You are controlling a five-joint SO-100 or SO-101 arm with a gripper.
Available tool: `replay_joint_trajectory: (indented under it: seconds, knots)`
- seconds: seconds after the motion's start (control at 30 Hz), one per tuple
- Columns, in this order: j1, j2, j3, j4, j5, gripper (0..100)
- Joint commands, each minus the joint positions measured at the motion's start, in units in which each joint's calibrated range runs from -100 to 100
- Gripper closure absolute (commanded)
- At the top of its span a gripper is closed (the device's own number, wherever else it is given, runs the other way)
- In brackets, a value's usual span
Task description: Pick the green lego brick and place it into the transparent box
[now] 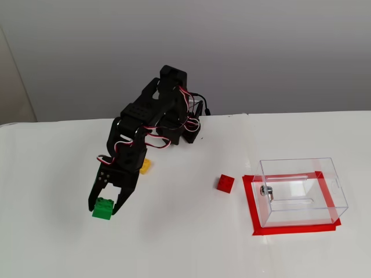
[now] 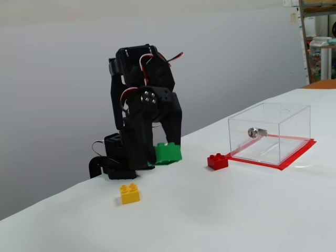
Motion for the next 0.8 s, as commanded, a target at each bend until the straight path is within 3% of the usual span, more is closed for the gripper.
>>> replay_joint_trajectory:
  seconds: [0.0, 0.77]
  knots:
    - [-2.4, -6.5, -0.6, 0.5, -0.8, 83]
    - [-36.7, -26.6, -0.6, 11.1, -3.3, 83]
